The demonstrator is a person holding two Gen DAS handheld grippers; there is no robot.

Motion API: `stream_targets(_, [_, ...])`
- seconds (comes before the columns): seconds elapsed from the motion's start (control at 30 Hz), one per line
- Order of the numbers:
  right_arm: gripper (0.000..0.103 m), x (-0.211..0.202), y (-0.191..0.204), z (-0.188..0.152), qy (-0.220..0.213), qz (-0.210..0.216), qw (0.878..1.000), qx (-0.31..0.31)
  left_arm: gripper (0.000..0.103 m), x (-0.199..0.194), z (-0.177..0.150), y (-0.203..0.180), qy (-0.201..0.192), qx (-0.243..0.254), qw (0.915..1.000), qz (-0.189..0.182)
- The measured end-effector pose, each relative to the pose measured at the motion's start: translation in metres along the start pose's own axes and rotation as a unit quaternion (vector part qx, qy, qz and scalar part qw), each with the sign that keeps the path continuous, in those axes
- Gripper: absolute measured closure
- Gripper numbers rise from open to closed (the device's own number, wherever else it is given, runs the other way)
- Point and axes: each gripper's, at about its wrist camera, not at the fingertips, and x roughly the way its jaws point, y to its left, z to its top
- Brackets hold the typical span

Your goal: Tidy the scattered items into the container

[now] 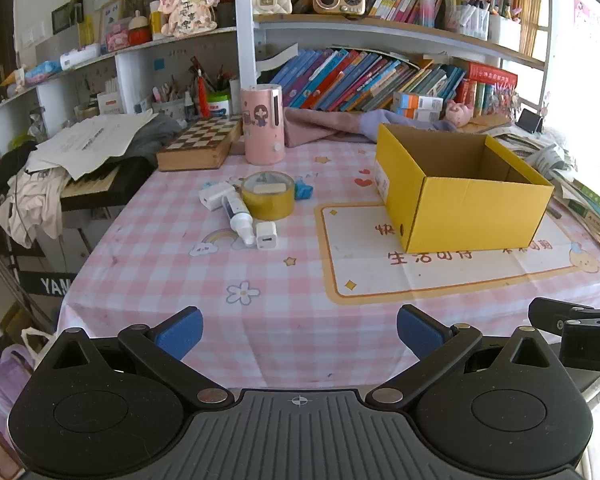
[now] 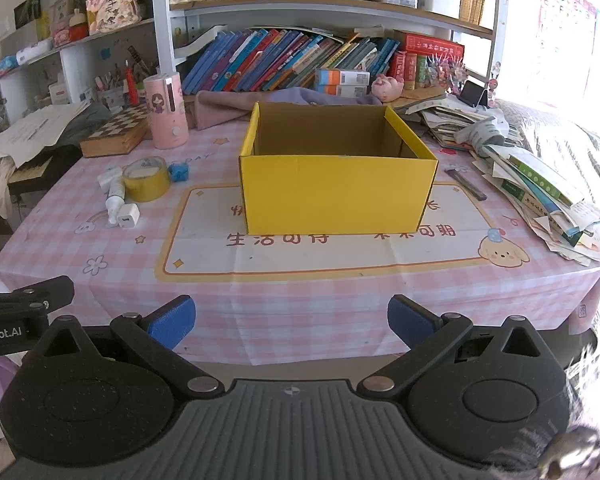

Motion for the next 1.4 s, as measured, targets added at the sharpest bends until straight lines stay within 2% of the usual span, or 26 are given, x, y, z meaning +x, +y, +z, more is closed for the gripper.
stream_targets(0.27, [0.0, -0.001, 0.0, 0.0, 0.0, 0.0, 1.0, -0.001, 0.0, 0.0, 0.001, 0.001, 0.003, 0.0, 1.0, 0.0])
stream_targets(0.53, [0.0, 0.018, 0.011, 0.002, 0.009, 0.002, 1.0, -0.005, 0.0, 0.003, 0.001, 0.002, 0.014, 0.001, 0.9999, -0.001])
stream_targets(0.9, [0.0, 0.016, 0.008, 0.0, 0.019, 0.006, 1.0, -0.014, 0.0, 0.007, 0.003, 0.002, 0.017, 0.0, 0.9998, -0.006])
stream_targets(1.4, [0.0, 0.015, 0.01, 0.005, 0.013, 0.003, 1.0, -0.018, 0.0, -0.001, 0.008, 0.0, -0.006, 0.009, 0.9999, -0.001])
